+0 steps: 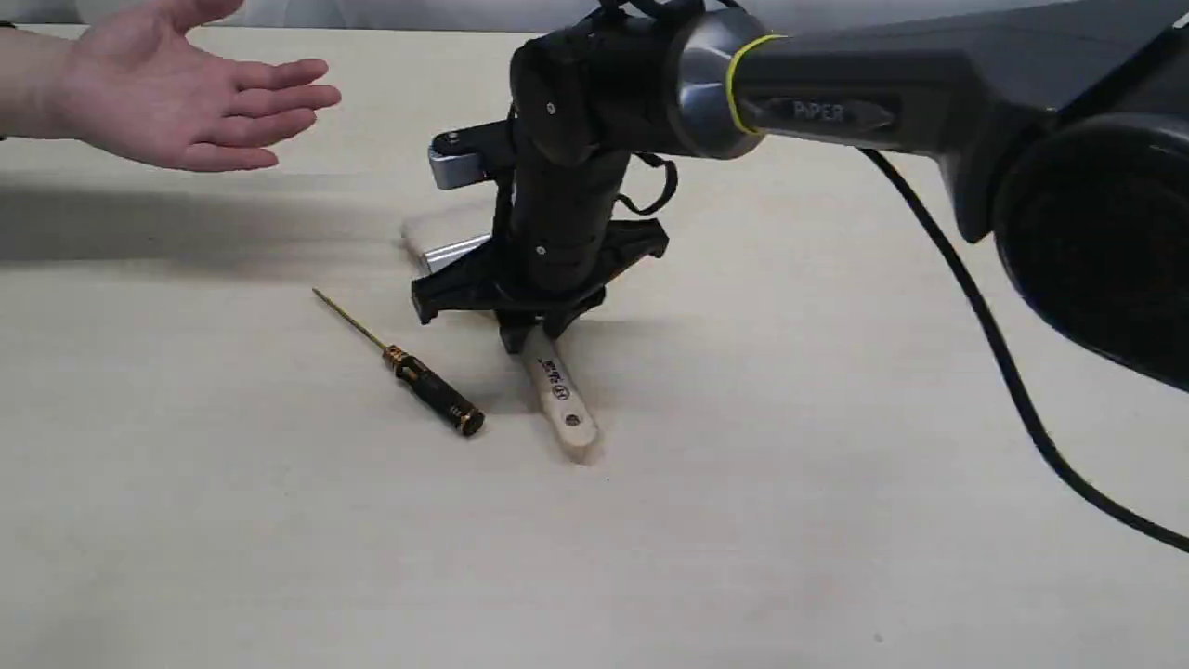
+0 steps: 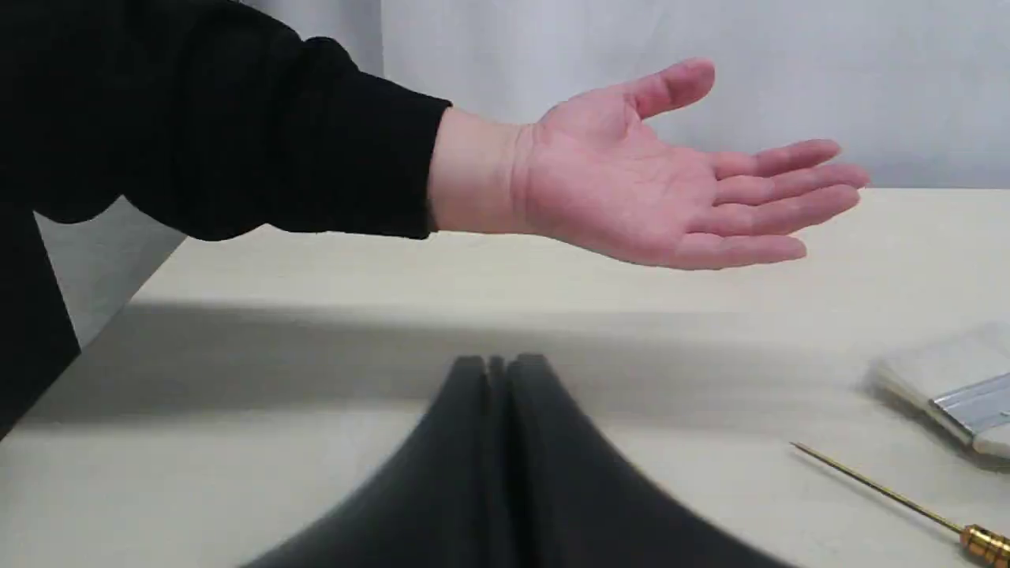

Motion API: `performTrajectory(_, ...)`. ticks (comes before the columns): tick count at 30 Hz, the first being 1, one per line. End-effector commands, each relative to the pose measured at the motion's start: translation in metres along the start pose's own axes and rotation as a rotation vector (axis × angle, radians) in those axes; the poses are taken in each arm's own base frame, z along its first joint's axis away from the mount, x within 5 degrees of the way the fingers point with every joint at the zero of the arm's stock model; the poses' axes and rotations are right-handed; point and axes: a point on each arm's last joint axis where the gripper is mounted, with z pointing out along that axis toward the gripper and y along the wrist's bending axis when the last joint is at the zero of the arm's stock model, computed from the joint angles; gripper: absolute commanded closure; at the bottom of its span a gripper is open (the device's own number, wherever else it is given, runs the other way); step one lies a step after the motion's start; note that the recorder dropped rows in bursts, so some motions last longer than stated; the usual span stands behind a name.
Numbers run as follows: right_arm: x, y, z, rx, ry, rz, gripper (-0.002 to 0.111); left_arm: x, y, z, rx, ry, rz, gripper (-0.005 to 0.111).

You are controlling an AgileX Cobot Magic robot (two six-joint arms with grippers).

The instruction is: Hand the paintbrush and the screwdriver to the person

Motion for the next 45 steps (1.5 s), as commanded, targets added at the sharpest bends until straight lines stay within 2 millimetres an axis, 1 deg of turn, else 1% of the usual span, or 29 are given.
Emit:
performTrajectory(1,-0.005,0.009,-0.051,-0.089,-0.103,-0.06,0.104,0.0,0.0,0.0,0.007,-0.011,-0.002,0.107)
performTrajectory(3,-0.005,0.016,-0.081,-0.165,-0.163,-0.103,0.104,0.0,0.0,0.0,0.007,-0.009,-0.005,0.107)
performTrajectory(4,-0.005,0.021,-0.102,-0.221,-0.212,-0.12,0.104,0.0,0.0,0.0,0.007,-0.009,-0.005,0.107)
performTrajectory(5,-0.004,0.024,-0.113,-0.25,-0.242,-0.14,0.104,0.0,0.0,0.0,0.007,-0.009,-0.005,0.107)
performTrajectory(6,-0.004,0.029,-0.133,-0.308,-0.305,-0.17,0.104,0.0,0.0,0.0,0.007,-0.01,-0.005,0.107)
performTrajectory(8,-0.003,0.037,-0.161,-0.392,-0.404,-0.21,0.104,0.0,0.0,0.0,0.007,-0.01,-0.005,0.107)
performTrajectory(10,-0.003,0.043,-0.181,-0.47,-0.497,-0.244,0.104,0.0,0.0,0.0,0.007,-0.01,-0.005,0.107)
performTrajectory(12,-0.004,0.048,-0.193,-0.519,-0.56,-0.306,0.104,0.0,0.0,0.0,0.007,-0.01,-0.005,0.107)
performTrajectory(13,-0.006,0.049,-0.196,-0.526,-0.577,-0.32,0.104,0.0,0.0,0.0,0.007,-0.01,-0.005,0.107)
performTrajectory(14,-0.008,0.051,-0.194,-0.527,-0.582,-0.325,0.103,0.0,0.0,0.0,0.007,-0.01,-0.005,0.107)
performTrajectory(17,-0.017,0.06,-0.182,-0.5,-0.601,-0.346,0.094,0.0,0.0,0.0,0.007,-0.01,-0.005,0.107)
performTrajectory(22,-0.032,0.082,-0.14,-0.483,-0.571,-0.373,0.069,0.0,0.0,0.0,0.007,-0.01,-0.005,0.107)
performTrajectory(23,-0.034,0.084,-0.132,-0.481,-0.562,-0.372,0.067,0.0,0.0,0.0,0.007,-0.01,-0.005,0.107)
performTrajectory(25,-0.038,0.085,-0.12,-0.486,-0.541,-0.352,0.066,0.0,0.0,0.0,0.007,-0.01,-0.005,0.107)
performTrajectory(28,-0.039,0.084,-0.112,-0.477,-0.527,-0.349,0.066,0.0,0.0,0.0,0.007,-0.01,-0.005,0.107)
performTrajectory(30,-0.038,0.084,-0.11,-0.477,-0.513,-0.355,0.066,0.0,0.0,0.0,0.007,-0.01,-0.005,0.107)
performTrajectory(33,-0.036,0.083,-0.121,-0.46,-0.527,-0.394,0.066,-0.001,0.0,0.0,0.007,-0.012,-0.003,0.107)
performTrajectory(36,-0.032,0.079,-0.14,-0.41,-0.545,-0.449,0.07,-0.001,0.0,0.0,0.007,-0.012,-0.003,0.107)
performTrajectory(37,-0.03,0.076,-0.149,-0.378,-0.549,-0.477,0.073,-0.001,0.0,0.0,0.007,-0.012,-0.003,0.107)
performTrajectory(39,-0.025,0.072,-0.162,-0.327,-0.541,-0.51,0.079,-0.001,0.0,0.0,0.007,-0.012,-0.003,0.107)
performTrajectory(41,-0.018,0.065,-0.181,-0.26,-0.527,-0.538,0.086,-0.001,0.0,0.0,0.007,-0.012,-0.003,0.107)
performTrajectory(45,-0.002,0.049,-0.207,-0.124,-0.452,-0.548,0.1,-0.001,0.0,0.0,0.007,-0.012,-0.003,0.107)
